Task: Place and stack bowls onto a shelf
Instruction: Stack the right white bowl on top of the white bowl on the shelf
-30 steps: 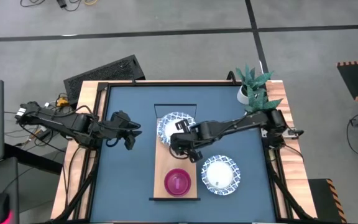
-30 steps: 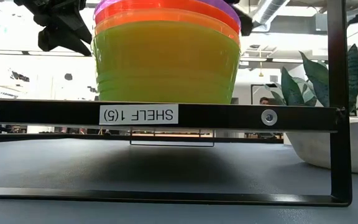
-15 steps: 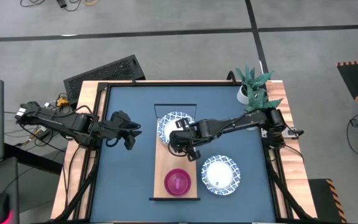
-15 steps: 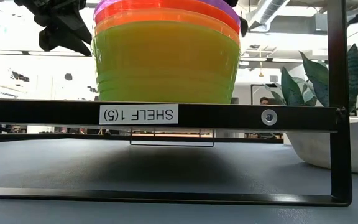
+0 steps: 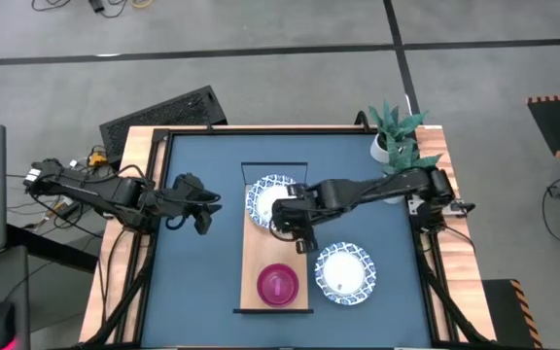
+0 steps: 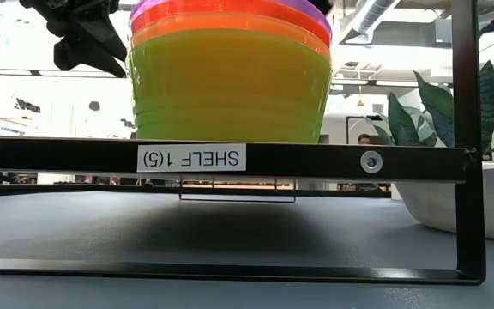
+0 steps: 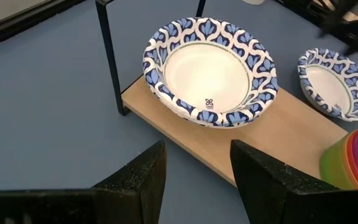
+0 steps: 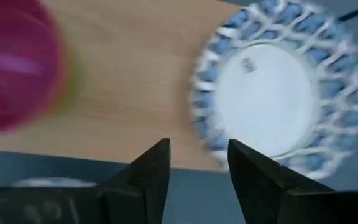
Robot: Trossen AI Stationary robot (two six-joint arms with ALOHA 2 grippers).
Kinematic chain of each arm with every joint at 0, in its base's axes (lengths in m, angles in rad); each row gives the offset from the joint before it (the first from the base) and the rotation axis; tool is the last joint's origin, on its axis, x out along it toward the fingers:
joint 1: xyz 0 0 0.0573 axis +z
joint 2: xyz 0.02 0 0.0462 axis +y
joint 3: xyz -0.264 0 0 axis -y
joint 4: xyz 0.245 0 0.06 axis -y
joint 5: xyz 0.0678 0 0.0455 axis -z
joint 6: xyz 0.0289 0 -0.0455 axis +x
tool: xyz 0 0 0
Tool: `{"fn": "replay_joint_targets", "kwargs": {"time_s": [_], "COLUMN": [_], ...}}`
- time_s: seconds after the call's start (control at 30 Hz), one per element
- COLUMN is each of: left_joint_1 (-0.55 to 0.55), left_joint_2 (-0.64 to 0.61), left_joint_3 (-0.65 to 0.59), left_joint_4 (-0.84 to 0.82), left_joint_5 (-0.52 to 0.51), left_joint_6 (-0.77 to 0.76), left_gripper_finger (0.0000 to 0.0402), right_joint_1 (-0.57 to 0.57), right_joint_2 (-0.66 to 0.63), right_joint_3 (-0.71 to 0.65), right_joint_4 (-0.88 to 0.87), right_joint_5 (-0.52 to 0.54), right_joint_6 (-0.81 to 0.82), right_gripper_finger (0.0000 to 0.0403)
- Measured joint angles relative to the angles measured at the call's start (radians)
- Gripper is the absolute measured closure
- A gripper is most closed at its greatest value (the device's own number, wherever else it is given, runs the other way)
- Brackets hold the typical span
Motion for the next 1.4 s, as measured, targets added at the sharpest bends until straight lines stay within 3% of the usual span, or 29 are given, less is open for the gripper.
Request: {"fn": "replay_joint_targets", "kwargs": {"time_s": [0.07, 0.27, 0.43, 0.6, 0.83, 1.2, 1.3, 1.4], "left_joint_1": [0.000, 0.000, 0.000, 0.000, 0.000, 0.000, 0.000, 0.000], "left_joint_2": [0.000, 0.000, 0.000, 0.000, 0.000, 0.000, 0.000, 0.000], "left_joint_3": [0.000, 0.000, 0.000, 0.000, 0.000, 0.000, 0.000, 0.000], "left_joint_4": [0.000, -0.006, -0.011, -0.010, -0.007, -0.006, -0.006, -0.006], "left_joint_5": [0.000, 0.011, 0.029, 0.029, 0.029, 0.028, 0.028, 0.028], "left_joint_6": [0.000, 0.001, 0.012, 0.016, 0.014, -0.007, -0.013, -0.015], "left_gripper_finger": [0.0239, 0.0239, 0.0239, 0.0239, 0.0239, 0.0239, 0.0239, 0.0239], "right_joint_1": [0.025, 0.183, 0.373, 0.495, 0.522, 0.504, 0.501, 0.502], "right_joint_2": [-0.032, -0.107, -0.177, -0.167, -0.101, 0.023, 0.033, 0.033], "right_joint_3": [-0.001, -0.054, -0.211, -0.375, -0.478, -0.484, -0.484, -0.483], "right_joint_4": [-0.062, -0.173, -0.078, 0.110, 0.310, 0.326, 0.349, 0.367], "right_joint_5": [-0.057, -0.073, -0.017, -0.017, -0.037, -0.075, -0.109, -0.112], "right_joint_6": [0.124, 0.500, 0.793, 0.967, 1.016, 0.977, 0.962, 0.954], "right_gripper_finger": [0.0215, 0.0215, 0.0215, 0.0215, 0.0215, 0.0217, 0.0238, 0.0285]}}
